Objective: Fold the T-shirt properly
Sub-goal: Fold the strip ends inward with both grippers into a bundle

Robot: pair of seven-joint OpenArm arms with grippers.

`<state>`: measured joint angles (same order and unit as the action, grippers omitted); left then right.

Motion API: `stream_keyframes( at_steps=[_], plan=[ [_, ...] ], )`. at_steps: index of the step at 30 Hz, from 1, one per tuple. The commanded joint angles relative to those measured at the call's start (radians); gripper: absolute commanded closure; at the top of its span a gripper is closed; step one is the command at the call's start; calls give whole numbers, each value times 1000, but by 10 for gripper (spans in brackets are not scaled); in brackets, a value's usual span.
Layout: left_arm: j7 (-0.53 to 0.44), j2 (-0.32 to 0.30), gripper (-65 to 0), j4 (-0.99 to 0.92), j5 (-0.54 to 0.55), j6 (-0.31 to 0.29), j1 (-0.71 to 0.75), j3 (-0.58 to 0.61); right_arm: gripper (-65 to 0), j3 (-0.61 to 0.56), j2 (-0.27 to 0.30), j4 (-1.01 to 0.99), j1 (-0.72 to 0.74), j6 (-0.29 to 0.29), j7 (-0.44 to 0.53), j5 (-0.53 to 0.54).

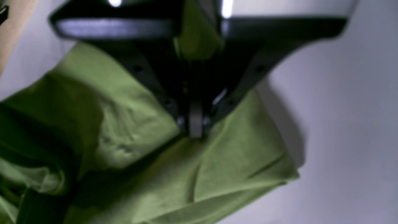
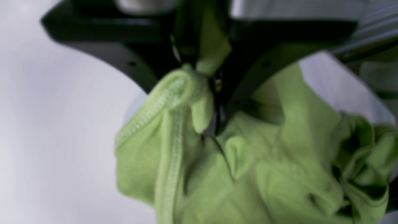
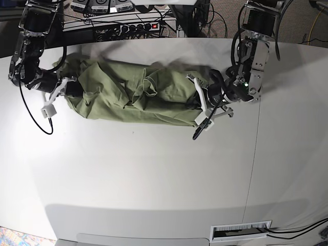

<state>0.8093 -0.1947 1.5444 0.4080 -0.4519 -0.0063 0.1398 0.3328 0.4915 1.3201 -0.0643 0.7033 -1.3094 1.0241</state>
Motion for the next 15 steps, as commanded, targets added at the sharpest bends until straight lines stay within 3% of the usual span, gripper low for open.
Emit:
stream_keyframes(
  at_steps=[1,15],
  plan=[
    [88,-2,0,-8,-47,6,12,2,0,3,33,14,0,-5,-37,-21],
    [88,115,0,-8,-48,-19,45,16,0,174,45,357,-6,-5,-87,140]
  ],
)
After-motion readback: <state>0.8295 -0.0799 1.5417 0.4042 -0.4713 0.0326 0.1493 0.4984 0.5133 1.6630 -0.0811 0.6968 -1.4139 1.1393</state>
